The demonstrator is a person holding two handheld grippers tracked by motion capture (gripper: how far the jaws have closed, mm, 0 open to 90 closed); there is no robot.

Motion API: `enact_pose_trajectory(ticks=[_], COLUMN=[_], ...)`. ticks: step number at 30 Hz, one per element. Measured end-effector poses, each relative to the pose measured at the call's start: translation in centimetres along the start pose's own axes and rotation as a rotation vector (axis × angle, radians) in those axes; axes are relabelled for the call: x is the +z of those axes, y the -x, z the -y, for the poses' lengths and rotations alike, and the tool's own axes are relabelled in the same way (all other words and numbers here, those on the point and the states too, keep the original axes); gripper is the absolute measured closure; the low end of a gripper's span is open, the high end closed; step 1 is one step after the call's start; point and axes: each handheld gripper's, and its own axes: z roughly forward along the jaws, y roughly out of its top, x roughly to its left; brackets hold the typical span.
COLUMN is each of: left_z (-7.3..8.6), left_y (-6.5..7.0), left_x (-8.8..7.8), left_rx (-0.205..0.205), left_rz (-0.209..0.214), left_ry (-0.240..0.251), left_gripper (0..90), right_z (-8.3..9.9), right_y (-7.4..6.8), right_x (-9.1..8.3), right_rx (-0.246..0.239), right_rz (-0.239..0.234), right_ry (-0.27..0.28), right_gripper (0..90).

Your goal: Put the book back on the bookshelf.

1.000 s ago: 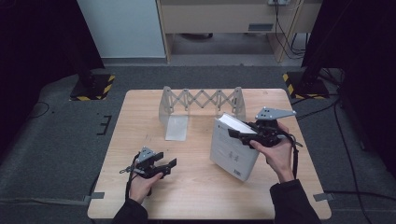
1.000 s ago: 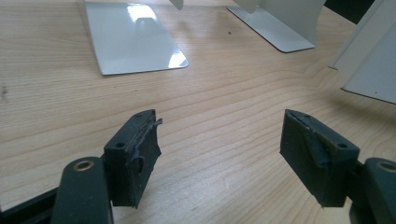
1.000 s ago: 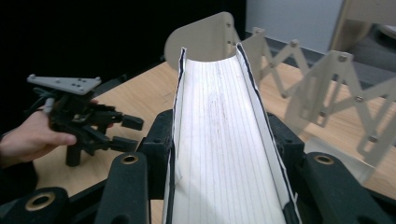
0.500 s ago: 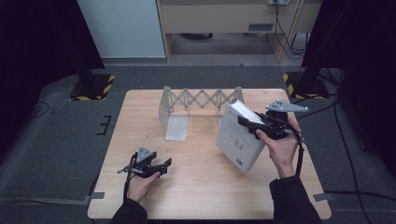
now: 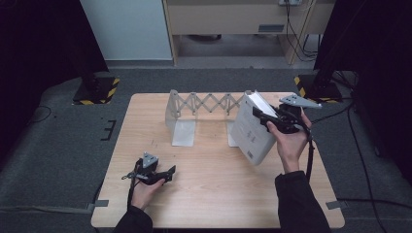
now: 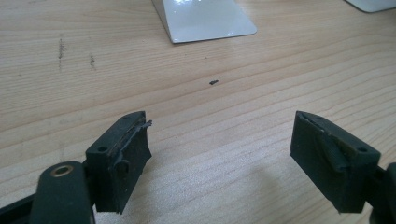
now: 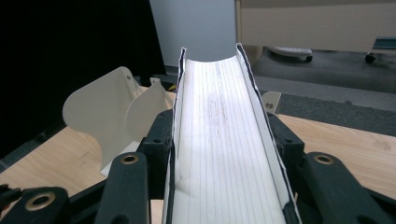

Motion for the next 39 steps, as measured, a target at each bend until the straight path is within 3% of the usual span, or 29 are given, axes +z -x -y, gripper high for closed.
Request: enact_pose_trajectory(ticks=[13, 20, 26, 32, 39], left_z=[0.0, 0.0, 0.0, 0.0, 0.0], left_y=[0.2, 0.2, 0.3, 0.3, 0.3], left_x=[0.3, 0.4, 0.4, 0.4, 0.4], left_rx=[0.015, 0.012, 0.012, 0.012, 0.011], left_rz=[-0.008, -0.004, -0.002, -0.001, 0.001], left_ry=[-0.062, -0.065, -0.065, -0.066, -0.066], left_gripper=[17.1, 16.8, 16.4, 16.3, 16.4], right_z=[-1.0, -1.0, -1.2, -1.1, -0.6], right_y=[-0.4, -0.6, -1.2, -1.2, -1.8], right_x=[3.7, 5.3, 6.8, 8.2, 10.0], right_rx=[0.006, 0.011, -0.007, 0.021, 0.006], right_rz=[0.101, 0.149, 0.178, 0.188, 0.216], right_ry=[0.021, 0.039, 0.022, 0.022, 0.006], right_gripper=[53.1, 53.2, 53.1, 53.1, 53.1])
